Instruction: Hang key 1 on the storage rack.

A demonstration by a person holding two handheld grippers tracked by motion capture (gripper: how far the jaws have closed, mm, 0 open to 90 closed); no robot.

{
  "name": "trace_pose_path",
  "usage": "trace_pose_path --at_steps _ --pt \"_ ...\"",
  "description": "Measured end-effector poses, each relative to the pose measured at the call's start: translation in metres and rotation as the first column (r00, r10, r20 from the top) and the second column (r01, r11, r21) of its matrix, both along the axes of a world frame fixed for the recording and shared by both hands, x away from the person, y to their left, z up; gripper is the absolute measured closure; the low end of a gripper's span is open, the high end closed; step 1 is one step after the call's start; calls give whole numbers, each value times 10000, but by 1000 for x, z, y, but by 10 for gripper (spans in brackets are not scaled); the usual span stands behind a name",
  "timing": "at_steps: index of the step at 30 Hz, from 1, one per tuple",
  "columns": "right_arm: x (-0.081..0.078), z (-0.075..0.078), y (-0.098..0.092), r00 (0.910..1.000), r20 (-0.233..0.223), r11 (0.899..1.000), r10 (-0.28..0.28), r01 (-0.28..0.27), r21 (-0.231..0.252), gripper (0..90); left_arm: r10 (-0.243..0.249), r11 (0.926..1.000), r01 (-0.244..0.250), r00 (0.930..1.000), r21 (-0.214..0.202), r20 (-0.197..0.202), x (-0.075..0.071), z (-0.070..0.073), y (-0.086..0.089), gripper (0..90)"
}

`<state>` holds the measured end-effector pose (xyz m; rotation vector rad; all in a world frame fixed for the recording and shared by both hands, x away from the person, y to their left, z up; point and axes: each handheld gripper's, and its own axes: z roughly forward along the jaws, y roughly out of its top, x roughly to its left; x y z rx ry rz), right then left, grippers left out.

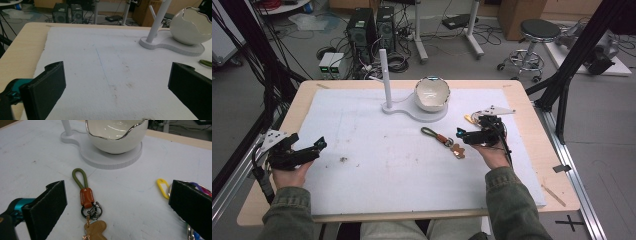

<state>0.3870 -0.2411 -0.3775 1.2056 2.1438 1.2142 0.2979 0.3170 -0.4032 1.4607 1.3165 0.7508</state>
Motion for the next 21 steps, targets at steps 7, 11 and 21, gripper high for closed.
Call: trace_pose_path --at_steps 7,11,21 --pt "8 -1 11 9994 -281 9996 217 -222 -193 7 12 10000 -12 10000 -9 22 0 0 0 18" --pt "12 -4 16 9983 -442 9987 386 -400 -318 7 -6 10000 6 10000 55 -16 0 0 0 17" --pt "22 -15 32 9923 -1000 9938 735 -813 -765 8 16 10000 -16 10000 37 -32 0 0 1 17"
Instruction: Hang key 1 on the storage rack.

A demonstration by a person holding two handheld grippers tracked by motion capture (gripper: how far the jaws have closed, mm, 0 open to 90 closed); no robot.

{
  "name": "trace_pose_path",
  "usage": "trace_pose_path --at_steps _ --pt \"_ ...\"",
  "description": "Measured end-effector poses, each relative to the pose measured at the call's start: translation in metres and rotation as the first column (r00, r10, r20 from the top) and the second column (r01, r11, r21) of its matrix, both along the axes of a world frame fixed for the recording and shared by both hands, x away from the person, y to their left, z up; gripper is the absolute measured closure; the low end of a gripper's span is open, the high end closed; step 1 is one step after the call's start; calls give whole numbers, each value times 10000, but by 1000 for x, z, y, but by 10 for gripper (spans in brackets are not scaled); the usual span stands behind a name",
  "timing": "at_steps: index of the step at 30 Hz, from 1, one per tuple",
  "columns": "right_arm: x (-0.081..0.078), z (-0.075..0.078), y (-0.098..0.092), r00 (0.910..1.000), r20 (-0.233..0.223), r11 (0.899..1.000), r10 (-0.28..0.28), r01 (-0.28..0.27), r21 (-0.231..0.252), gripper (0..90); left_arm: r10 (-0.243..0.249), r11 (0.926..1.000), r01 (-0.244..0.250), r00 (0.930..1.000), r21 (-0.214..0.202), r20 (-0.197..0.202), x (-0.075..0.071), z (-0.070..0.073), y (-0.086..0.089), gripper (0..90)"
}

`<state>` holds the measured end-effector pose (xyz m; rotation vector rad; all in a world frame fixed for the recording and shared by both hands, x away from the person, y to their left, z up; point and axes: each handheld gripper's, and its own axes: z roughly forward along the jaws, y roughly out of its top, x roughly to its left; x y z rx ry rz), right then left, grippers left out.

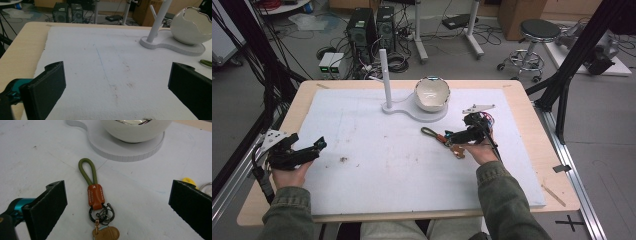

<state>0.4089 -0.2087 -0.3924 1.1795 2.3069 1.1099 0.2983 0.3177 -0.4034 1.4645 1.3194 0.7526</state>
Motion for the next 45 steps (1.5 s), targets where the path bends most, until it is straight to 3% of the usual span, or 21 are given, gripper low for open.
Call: trace_pose_path --at_steps 11,16,23,25,33,39,45 --pt "15 0 17 9980 -480 9985 407 -424 -342 33 -40 10000 41 10000 -49 50 0 0 0 18" --pt "22 -6 24 9970 -667 9959 382 -435 -795 47 -71 9999 72 10000 -79 64 0 0 0 18" --pt "28 -14 27 9928 -1104 9939 464 -569 -942 68 -135 9999 136 9999 -65 39 1 0 -1 17" --pt "29 -15 28 9894 -1294 9928 656 -778 -913 151 -126 9999 126 9999 -80 43 0 0 -1 17" --pt "34 -17 32 9845 -1589 9911 741 -903 -974 203 -177 9998 177 9998 -101 27 1 0 -1 18" --pt "37 -23 39 9784 -1922 9865 764 -1021 -1278 248 -192 9998 193 9998 -84 18 0 0 -1 18" --pt "37 -27 40 9779 -1953 9823 752 -1063 -1541 313 -202 9997 202 9998 -97 -6 1 0 -1 18"
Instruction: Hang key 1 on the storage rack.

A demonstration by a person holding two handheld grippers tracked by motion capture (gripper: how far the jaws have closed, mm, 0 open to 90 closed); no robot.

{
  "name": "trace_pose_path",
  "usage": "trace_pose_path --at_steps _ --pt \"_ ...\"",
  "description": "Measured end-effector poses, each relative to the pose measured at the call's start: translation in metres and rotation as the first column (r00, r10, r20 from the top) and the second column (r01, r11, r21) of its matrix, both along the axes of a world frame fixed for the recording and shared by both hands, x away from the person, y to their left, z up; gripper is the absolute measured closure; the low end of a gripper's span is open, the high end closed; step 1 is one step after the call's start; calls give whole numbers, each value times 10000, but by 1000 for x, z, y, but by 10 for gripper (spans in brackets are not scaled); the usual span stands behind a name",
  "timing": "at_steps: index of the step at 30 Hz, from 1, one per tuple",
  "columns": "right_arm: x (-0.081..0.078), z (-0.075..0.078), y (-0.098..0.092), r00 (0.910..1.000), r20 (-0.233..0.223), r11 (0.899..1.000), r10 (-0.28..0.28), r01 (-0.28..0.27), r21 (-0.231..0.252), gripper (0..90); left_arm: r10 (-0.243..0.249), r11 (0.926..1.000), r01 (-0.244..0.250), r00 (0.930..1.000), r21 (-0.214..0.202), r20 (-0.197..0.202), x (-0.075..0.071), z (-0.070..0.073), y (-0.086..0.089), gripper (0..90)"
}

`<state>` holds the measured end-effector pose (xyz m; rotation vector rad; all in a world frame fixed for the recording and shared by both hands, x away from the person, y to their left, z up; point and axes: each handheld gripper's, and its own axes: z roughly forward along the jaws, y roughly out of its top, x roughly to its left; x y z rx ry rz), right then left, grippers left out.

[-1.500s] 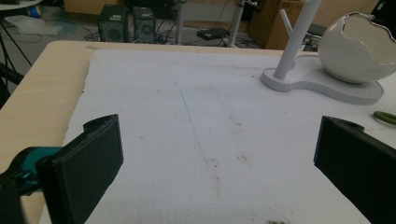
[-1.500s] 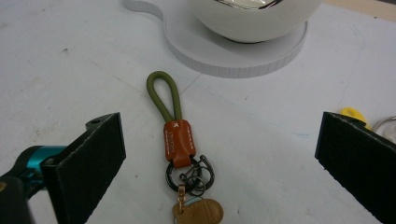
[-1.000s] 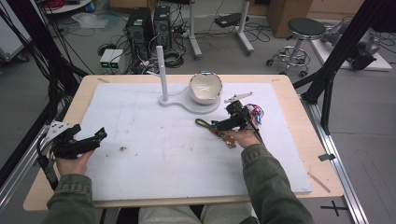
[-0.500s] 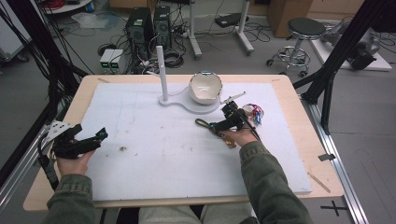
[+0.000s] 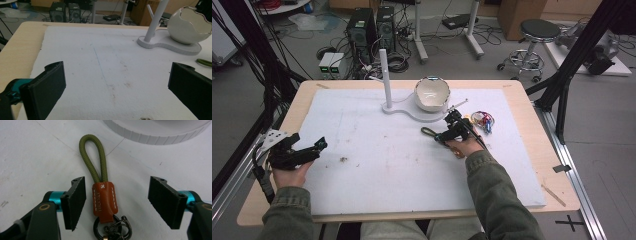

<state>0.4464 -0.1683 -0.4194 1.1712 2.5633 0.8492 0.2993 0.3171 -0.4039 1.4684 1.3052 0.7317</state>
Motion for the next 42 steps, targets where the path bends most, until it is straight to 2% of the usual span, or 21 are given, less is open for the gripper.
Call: trace_pose_path --at_steps 4,9,10,11,12,15,26,28,29,33,36,42 --pt "0 -2 1 9997 -213 9996 -74 68 -270 405 4 10000 -3 10000 -7 12 0 0 0 18" --pt "-1 -4 2 9984 -551 9997 160 -170 -182 533 41 10000 -41 10000 -37 -37 1 0 0 18" --pt "-1 -4 2 9984 -551 9997 160 -170 -182 533 28 10000 -28 10000 -40 -49 1 0 1 18" --pt "-1 -4 3 9978 -615 9995 236 -249 -192 565 18 10000 -18 10000 -45 -48 1 0 1 18" --pt "-3 -4 5 9977 -624 9993 275 -291 -251 668 16 10000 -17 10000 -48 -53 1 0 1 18" --pt "-4 -3 5 9973 -696 9994 228 -244 -234 702 12 10000 -12 10000 -53 -52 1 0 1 18" --pt "-4 0 3 9960 -812 9993 372 -377 -57 719 -10 10000 10 10000 -74 -57 1 0 1 18" --pt "-5 4 1 9977 -628 9996 267 -272 -71 720 -6 10000 6 10000 -92 -51 1 0 1 18" --pt "-6 6 1 9969 -767 9998 182 -187 -56 720 -20 10000 19 10000 -81 -47 1 -1 1 18" --pt "-6 14 0 9976 -654 9997 227 -228 2 720 -22 10000 22 10000 -95 -55 1 -1 0 18" --pt "-6 26 3 9980 -590 9998 215 -211 75 720 -12 9999 11 10000 -126 -49 2 -1 0 18" --pt "-5 40 7 9989 -415 9995 217 -207 251 720 -21 9999 20 10000 -135 -46 1 -1 1 18"
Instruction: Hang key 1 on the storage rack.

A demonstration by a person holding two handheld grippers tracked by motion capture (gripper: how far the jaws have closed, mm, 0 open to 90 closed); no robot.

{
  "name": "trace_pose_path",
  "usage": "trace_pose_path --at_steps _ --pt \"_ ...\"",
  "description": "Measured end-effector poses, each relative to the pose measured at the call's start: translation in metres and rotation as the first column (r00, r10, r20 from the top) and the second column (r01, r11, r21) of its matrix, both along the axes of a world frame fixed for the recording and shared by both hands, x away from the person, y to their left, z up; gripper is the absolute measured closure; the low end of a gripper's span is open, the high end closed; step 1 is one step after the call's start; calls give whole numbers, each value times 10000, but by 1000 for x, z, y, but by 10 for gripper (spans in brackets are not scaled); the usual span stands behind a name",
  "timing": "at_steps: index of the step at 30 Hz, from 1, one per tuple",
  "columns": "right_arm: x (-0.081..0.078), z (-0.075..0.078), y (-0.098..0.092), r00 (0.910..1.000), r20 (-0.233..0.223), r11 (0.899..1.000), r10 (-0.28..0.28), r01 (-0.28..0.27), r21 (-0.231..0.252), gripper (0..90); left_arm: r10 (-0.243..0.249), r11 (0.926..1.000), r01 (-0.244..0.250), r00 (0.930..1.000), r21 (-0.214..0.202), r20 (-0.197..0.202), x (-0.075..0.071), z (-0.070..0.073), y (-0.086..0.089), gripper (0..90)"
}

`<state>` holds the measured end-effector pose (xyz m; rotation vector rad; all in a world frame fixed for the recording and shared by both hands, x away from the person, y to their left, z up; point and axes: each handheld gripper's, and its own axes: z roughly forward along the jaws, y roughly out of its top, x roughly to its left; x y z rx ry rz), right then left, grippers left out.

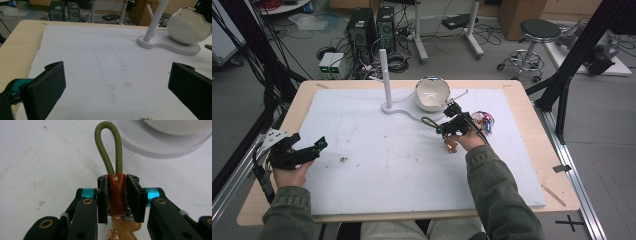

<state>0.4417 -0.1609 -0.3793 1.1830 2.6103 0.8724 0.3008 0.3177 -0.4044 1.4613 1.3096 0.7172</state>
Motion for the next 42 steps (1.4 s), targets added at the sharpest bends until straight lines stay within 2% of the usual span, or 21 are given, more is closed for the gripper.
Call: trace_pose_path --at_steps 9,11,15,19,22,32,40,42 --pt "1 27 11 9997 238 9996 51 -57 274 719 -34 10000 34 10000 -47 3 0 0 0 18" --pt "1 29 12 9997 258 9993 39 -48 375 720 -37 10000 37 10000 -51 2 0 0 1 18" --pt "1 38 16 9991 383 9992 160 -174 373 719 -45 10000 45 10000 -57 -9 0 0 1 18" --pt "2 51 24 9969 746 9994 246 -264 235 720 -44 10000 43 10000 -67 -19 0 0 0 18" --pt "3 56 27 9962 806 9992 320 -339 218 719 -58 10000 58 10000 -56 -23 0 0 1 18" --pt "8 88 47 9911 1195 9978 582 -616 251 719 -73 9999 72 10000 -92 -35 1 0 1 18" --pt "13 101 62 9858 1442 9959 856 -890 176 719 -55 9999 54 10000 -136 -31 1 0 1 18" --pt "16 106 69 9828 1579 9953 953 -970 33 718 -53 9999 52 10000 -120 -40 1 0 1 18"
